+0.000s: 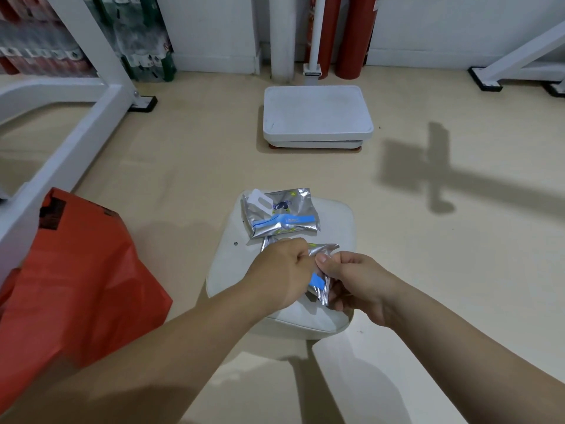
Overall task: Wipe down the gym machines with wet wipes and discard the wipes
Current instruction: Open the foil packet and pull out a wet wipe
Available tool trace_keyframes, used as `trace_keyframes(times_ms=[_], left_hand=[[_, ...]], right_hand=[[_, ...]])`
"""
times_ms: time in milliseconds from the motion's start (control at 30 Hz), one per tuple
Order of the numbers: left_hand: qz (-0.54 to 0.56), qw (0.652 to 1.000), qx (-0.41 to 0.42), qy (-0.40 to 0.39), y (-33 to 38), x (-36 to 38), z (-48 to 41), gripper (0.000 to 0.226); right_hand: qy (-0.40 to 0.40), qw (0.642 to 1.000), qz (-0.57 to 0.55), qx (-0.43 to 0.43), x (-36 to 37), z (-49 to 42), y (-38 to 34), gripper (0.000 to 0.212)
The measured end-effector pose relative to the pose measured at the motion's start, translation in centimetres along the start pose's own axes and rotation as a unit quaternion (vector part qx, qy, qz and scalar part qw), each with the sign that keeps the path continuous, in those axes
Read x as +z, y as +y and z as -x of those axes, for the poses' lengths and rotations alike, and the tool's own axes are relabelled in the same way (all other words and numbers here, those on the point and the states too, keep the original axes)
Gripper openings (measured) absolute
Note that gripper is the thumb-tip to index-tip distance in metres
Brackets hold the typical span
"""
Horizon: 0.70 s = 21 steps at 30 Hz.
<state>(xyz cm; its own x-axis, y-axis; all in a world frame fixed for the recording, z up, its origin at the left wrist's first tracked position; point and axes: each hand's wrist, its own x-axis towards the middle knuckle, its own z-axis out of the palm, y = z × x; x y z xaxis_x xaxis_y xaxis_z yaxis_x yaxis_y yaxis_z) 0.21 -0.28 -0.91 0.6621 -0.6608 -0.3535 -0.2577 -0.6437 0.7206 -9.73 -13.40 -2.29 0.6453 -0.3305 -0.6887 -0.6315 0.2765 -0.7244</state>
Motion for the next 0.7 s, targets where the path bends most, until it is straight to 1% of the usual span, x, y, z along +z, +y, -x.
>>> trace_keyframes(times_ms=[100,233,367,433,500,567,600,633,700], left_hand=[[0.025,1.0,0.003,0.002,-0.3,-0.1,0.0,0.032],[0.065,0.998,-0.002,-0.01,-0.7,-0.4,-0.1,0.031],[0.107,0.994,-0.005,-0.028,-0.9,-1.2,0.1,0.028],[0.155,0.987,-0.034,-0.025,-1.0,-1.4,0.1,0.028],[0.221,0.972,-0.076,-0.008,-0.9,-1.6,0.1,0.027],[0.246,0.965,-0.095,0.001,-0.9,-1.8,0.0,0.027],[0.24,0.967,-0.089,0.006,-0.8,-1.9,0.1,0.027],[0.198,0.978,-0.061,0.022,-1.0,-2.0,0.1,0.026],[0.051,0.996,0.031,0.065,-1.9,-2.5,0.2,0.026]], right_hand=[[-0.018,1.0,-0.013,0.003,0.1,-0.3,0.0,0.017],[-0.016,1.0,-0.02,0.009,0.0,-0.5,0.1,0.016],[-0.002,1.0,-0.016,0.003,-0.1,-0.6,0.2,0.02],[0.005,1.0,-0.02,0.002,-0.1,-0.6,0.3,0.024],[0.021,0.999,-0.029,0.006,0.0,-0.5,0.3,0.031],[0.035,0.999,-0.03,0.01,0.2,-0.4,0.2,0.034],[0.041,0.999,-0.029,0.012,0.2,-0.4,0.1,0.034],[0.045,0.999,-0.028,0.014,0.2,-0.3,0.0,0.035],[0.051,0.999,-0.015,0.012,0.3,-0.2,-0.1,0.033]])
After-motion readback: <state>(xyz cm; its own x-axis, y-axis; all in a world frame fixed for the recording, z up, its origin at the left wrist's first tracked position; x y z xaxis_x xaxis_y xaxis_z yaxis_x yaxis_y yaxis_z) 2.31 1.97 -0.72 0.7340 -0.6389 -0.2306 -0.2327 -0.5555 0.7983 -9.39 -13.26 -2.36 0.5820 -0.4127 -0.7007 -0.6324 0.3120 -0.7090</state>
